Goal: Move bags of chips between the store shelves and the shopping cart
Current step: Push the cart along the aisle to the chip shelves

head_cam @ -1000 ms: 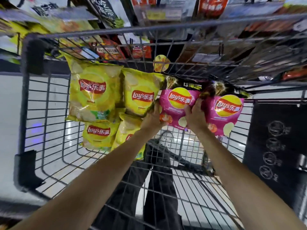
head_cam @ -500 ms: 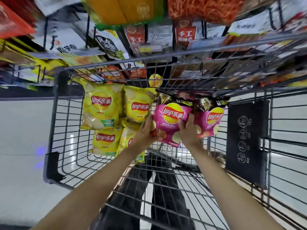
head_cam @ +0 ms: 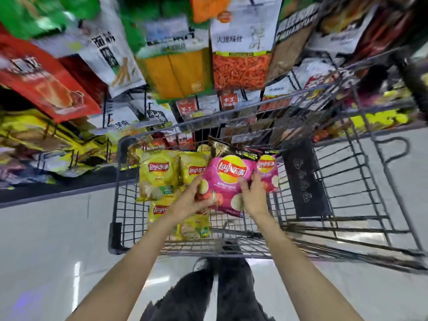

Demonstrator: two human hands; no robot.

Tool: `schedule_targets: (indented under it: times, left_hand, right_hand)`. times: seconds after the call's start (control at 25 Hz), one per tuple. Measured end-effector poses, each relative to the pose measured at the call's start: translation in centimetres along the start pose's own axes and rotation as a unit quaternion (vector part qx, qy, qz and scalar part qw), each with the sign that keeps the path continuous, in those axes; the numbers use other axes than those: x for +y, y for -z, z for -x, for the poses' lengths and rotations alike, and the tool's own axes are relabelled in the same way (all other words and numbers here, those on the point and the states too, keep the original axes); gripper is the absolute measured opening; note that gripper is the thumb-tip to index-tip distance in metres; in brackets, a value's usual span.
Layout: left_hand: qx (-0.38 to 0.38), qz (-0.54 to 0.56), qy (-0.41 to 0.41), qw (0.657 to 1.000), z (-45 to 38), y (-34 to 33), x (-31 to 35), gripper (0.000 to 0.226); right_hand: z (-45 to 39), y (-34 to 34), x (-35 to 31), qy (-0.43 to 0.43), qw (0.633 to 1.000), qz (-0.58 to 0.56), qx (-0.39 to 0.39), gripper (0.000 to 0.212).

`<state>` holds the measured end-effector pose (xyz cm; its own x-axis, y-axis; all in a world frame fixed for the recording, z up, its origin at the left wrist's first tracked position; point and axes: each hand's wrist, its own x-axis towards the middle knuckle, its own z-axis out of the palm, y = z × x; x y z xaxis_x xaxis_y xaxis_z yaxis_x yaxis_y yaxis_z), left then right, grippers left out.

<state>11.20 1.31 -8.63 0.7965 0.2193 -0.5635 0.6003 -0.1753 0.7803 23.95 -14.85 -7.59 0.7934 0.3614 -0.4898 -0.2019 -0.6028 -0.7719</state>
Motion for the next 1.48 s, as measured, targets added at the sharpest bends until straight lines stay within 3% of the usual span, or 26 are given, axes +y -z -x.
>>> schedule_targets:
  times: [0.12, 0.32, 0.6, 0.68, 0.8, 1.08, 1.48]
  left_hand:
    - [-0.013, -0.005, -0.038, 0.999, 2.9, 1.4, 1.3, 0.083]
    - [-0.007, -0.011, -0.094, 0.995, 6.3, 2.2, 5.3, 0.084]
    - [-0.055, -0.052, -0.215, 0.974, 7.6, -1.1, 17.2, 0.073]
    - [-0.068, -0.064, -0.238, 0.967, 7.4, -3.4, 20.4, 0.081]
    - [-0.078, -0.095, -0.270, 0.955, 7.3, -8.7, 25.0, 0.097]
    - [-0.106, -0.108, -0.357, 0.922, 8.6, -26.6, 36.3, 0.071]
    - [-0.162, -0.104, -0.397, 0.898, 5.5, -46.9, 46.9, 0.067]
  right_hand:
    - [3.0, 0.4, -1.5, 0.049, 0.998, -0.030, 0.023, 0.047]
    - [6.8, 3.8, -4.1, 0.119, 0.989, -0.055, 0.061, 0.046]
    - [10.3, 14.2, -6.4, 0.172, 0.969, -0.034, 0.175, 0.040]
    - [11.0, 18.2, -5.7, 0.181, 0.961, -0.059, 0.199, 0.044]
    - [12.3, 24.9, -3.5, 0.184, 0.953, -0.072, 0.232, 0.052]
    - [18.4, 42.9, 4.1, 0.207, 0.922, -0.131, 0.299, 0.048]
    - [22.7, 62.6, 13.8, 0.185, 0.898, -0.098, 0.387, 0.033]
